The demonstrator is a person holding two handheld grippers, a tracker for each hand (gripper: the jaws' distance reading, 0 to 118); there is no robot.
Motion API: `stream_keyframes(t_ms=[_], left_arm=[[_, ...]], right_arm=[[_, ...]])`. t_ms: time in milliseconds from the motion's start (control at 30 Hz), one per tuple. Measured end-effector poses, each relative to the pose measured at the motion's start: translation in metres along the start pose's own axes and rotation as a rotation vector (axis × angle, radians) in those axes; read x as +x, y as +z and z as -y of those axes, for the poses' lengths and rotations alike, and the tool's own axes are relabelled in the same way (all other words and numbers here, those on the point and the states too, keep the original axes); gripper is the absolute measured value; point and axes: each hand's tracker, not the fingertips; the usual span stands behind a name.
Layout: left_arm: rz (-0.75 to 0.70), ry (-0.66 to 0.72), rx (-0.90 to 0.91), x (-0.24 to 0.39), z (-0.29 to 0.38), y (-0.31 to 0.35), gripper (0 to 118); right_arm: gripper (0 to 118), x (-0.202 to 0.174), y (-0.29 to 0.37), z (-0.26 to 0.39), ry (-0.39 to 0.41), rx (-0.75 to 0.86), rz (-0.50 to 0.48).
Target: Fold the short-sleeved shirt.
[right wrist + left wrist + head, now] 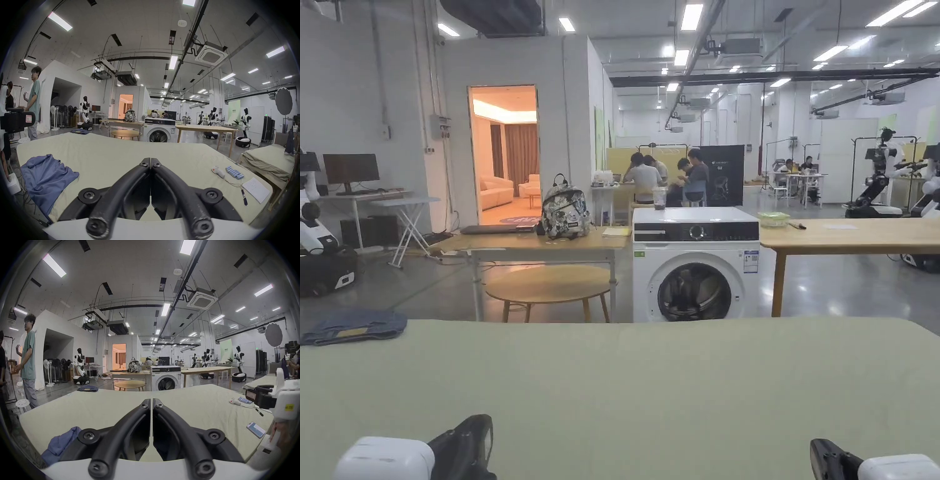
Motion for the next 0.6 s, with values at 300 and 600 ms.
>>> stream_keyframes(t_ms=[300, 600], left_arm=[[-0.012, 0.010, -0.007, -0.0049, 0.0011, 0.0006, 0], [-0.013, 0.012, -0.006, -0.0035, 0.0014, 0.0003, 0]], right_arm=[[0, -0.0024, -0.0001, -0.0003, -0.008, 0.004, 0.005], [0, -0.0012, -0.0011, -0.0005, -0.025, 0.000, -0.007]])
